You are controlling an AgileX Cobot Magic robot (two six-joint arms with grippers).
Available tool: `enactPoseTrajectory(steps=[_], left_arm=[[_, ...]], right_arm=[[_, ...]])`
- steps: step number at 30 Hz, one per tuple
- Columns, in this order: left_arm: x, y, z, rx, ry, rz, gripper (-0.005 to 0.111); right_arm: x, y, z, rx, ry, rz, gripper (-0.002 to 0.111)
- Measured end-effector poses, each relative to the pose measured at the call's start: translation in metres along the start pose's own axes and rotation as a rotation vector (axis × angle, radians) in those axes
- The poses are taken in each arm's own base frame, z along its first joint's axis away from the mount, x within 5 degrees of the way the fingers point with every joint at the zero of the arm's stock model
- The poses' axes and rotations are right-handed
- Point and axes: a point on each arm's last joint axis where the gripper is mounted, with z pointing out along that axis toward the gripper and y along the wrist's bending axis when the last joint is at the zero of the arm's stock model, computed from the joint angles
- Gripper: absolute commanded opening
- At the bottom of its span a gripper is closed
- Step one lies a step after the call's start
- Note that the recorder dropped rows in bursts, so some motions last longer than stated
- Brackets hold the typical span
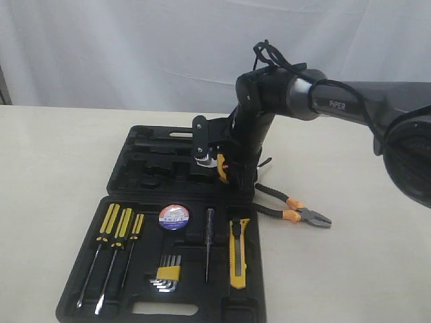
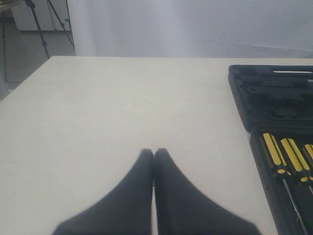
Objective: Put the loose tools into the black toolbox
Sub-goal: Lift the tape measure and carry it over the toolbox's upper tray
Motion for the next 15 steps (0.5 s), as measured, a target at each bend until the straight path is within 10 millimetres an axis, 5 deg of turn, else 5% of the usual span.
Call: enactPoseTrajectory(steps=[9, 15], left_arm=[[0.0, 0.0, 0.0, 0.0, 0.0, 0.0, 0.0], [0.0, 0.0, 0.0, 0.0, 0.0, 0.0, 0.0]], right_arm=[[-0.002, -0.005, 0.005, -0.025, 0.015, 0.002, -0.001], [-0.007, -0.018, -0.015, -0.01, 0.01, 0.242, -0.001]])
